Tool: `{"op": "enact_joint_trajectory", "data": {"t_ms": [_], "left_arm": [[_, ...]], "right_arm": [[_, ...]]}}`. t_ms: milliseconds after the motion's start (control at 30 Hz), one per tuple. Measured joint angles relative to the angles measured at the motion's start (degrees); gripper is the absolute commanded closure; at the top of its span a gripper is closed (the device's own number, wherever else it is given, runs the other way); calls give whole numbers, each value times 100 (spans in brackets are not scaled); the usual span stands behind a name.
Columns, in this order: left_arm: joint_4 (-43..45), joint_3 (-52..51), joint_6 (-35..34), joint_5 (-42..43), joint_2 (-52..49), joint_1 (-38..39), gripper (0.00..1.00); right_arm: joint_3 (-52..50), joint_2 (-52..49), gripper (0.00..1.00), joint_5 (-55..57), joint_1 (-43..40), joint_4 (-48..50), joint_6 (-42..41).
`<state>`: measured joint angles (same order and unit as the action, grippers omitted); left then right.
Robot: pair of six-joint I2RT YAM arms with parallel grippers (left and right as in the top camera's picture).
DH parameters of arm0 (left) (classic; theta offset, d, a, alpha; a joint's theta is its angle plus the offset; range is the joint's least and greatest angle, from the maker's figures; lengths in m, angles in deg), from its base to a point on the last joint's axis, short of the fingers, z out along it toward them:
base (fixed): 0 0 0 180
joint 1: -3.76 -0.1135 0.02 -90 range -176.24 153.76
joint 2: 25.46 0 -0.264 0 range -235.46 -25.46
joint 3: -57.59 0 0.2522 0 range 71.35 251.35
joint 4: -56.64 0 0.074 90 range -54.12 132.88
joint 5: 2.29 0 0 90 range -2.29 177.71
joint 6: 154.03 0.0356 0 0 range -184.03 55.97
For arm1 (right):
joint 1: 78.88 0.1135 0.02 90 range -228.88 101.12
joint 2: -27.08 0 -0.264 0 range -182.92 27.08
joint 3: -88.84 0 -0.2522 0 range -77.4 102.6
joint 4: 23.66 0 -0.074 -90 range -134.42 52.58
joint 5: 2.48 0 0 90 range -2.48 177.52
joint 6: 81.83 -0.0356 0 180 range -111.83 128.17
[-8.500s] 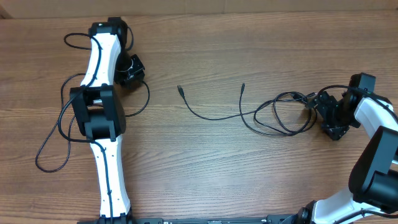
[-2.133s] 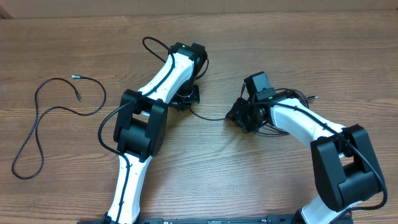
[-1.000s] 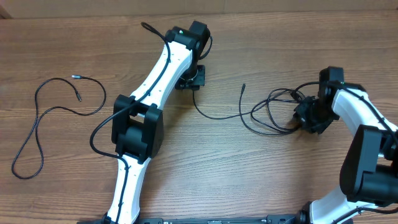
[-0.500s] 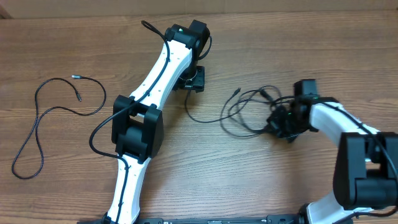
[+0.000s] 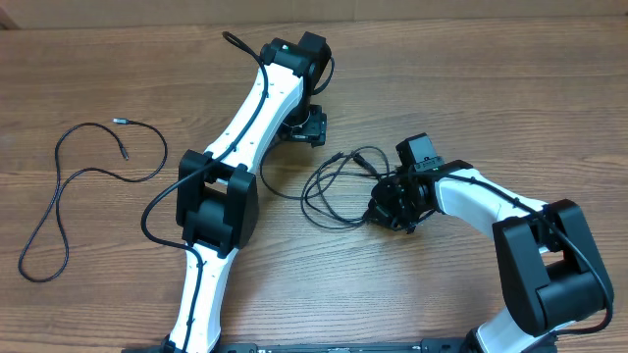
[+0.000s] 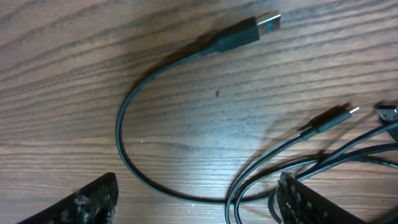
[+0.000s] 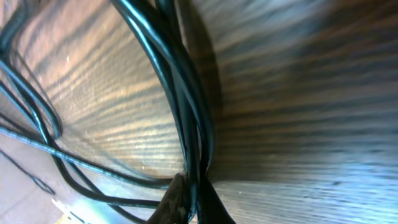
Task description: Untangle cables
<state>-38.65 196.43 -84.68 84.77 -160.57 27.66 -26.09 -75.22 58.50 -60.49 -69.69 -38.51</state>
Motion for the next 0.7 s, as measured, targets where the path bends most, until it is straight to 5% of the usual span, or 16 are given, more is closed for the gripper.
{"op": "enact_joint_trajectory", "data": {"t_ms": [200,367,700], "left_arm": [[-260,0,256,-74,0,-66,16],[-380,0,866,627,0,-273,11],[-138,0,1652,2312,0,-369,29]], "right_arm": [[415,66,87,-203,-70,-699,769],[1198,562,42,15,-350,-1088,1370],[1338,678,29,1152,-990,-1589,1613]]}}
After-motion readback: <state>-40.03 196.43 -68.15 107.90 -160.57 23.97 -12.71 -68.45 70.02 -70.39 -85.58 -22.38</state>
